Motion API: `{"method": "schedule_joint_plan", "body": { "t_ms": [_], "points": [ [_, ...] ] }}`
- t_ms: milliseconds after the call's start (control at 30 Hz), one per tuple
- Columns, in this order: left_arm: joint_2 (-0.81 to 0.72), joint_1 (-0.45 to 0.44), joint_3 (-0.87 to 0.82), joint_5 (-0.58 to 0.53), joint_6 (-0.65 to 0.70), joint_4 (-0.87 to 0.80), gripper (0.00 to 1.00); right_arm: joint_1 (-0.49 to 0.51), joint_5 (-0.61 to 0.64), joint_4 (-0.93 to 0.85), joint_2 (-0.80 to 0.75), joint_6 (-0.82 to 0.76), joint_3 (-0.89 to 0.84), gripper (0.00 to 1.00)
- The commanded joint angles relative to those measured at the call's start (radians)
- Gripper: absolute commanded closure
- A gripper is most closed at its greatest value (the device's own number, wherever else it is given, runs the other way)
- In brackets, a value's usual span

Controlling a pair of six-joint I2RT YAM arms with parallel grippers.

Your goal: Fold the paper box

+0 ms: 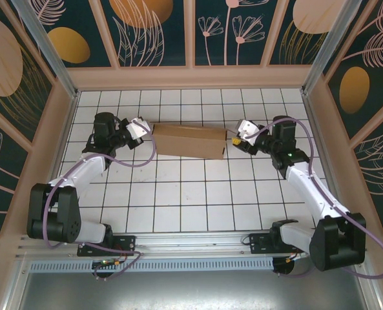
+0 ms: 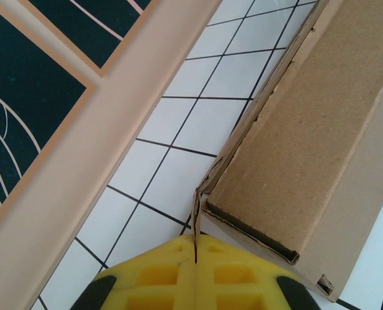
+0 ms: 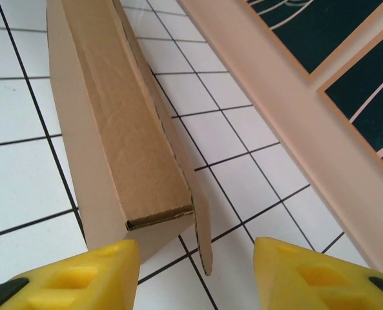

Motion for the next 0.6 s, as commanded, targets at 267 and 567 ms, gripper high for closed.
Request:
{"method": "schedule_joint_plan", "body": {
  "t_ms": [267, 567],
  "points": [
    [-0.034, -0.004, -0.015, -0.003, 0.005, 0.013, 1.00, 0.050, 0.072, 0.091, 0.070, -0.022, 0.012, 0.61],
    [-0.036, -0.004, -0.022, -0.011, 0.018, 0.009, 1.00, 0.079, 0.140, 0.122, 0.121, -0.037, 0.038, 0.71]
  ]
}}
